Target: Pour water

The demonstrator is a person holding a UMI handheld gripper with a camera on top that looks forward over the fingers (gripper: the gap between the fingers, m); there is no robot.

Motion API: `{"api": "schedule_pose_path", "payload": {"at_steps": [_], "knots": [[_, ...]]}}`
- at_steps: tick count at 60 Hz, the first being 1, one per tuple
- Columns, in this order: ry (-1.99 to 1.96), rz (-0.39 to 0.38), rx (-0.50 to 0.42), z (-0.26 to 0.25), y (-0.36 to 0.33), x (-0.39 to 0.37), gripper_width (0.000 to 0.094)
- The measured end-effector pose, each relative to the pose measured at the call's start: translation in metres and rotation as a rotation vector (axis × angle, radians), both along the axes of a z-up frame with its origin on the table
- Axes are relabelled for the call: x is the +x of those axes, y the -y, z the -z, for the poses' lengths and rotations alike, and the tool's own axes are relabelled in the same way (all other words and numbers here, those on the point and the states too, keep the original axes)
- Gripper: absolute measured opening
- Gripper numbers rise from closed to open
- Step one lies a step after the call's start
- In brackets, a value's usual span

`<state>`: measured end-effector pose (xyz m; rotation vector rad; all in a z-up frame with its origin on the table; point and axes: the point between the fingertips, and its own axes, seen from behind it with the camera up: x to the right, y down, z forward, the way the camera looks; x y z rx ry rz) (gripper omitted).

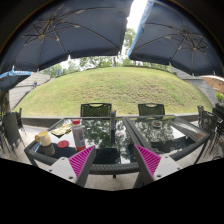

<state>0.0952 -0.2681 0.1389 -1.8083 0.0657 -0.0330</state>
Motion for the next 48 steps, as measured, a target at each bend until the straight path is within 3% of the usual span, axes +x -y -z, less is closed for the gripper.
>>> {"api": "schedule_pose_path", "payload": {"at_steps": [20,30,41,48], "knots": [[0.042,0.094,-0.02,0.036,0.004,-0.063,0.0809],[0.044,-0.03,-0.049,0.063,-0.045,-0.157,0.0808],[0.018,-0.223,-0.035,0.092,-0.14,-0.297,0.0806],[0.02,-0.234,-0.023,0.12,-0.213,-0.351,0.0803]]}}
